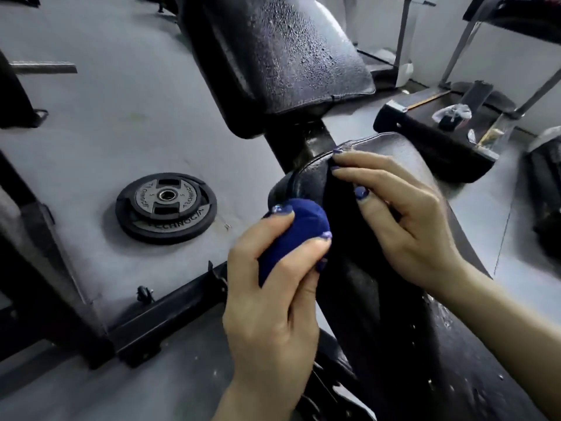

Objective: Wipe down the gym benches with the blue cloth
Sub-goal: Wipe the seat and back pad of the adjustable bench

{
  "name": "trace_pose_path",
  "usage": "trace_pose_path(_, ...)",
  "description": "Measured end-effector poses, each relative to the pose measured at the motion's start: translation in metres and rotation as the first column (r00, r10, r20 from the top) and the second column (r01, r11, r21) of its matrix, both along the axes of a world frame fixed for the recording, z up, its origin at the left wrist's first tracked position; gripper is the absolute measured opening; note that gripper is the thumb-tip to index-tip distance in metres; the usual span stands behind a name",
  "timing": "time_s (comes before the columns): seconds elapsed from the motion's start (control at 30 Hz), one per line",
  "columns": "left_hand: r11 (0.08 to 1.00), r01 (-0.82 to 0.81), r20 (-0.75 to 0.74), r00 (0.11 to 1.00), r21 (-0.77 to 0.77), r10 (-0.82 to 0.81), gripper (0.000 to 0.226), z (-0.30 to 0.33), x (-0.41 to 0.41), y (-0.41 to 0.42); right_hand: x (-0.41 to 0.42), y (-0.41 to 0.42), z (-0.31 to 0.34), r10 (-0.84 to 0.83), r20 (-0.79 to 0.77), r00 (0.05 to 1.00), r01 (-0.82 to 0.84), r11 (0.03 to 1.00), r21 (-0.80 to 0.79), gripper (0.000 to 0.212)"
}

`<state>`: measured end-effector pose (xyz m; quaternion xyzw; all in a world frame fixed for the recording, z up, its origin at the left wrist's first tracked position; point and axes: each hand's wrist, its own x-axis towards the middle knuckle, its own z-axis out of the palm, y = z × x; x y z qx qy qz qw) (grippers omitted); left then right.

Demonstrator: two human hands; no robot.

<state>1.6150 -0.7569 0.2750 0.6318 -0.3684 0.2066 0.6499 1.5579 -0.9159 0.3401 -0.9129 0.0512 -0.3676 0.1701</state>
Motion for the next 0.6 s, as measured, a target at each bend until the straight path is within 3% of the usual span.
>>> trace_pose_path(0.1, 0.999, 0.004, 0.019, 1.0, 0.053, -0.005, 0.01, 0.003, -0.02, 0.007, -0.002, -0.002, -0.002, -0.059, 0.051, 0.997, 0.054, 0.993, 0.1, 0.026)
trace_pose_path(0.27, 0.99, -0.066, 0.025, 0.998, 0.127, 0.064, 0.017, 0.043, 0.015, -0.009, -0.001, -0.004, 0.0, -0.159, 0.082, 0.984, 0.135, 0.961, 0.243, 0.031)
trace_pose_path(0.6, 0.945, 0.01, -0.033, 0.999, 0.327, 0.001, 0.019, 0.001, -0.09, 0.014, -0.001, -0.004, 0.002, -0.157, 0.068, 0.985, 0.14, 0.968, 0.208, 0.028)
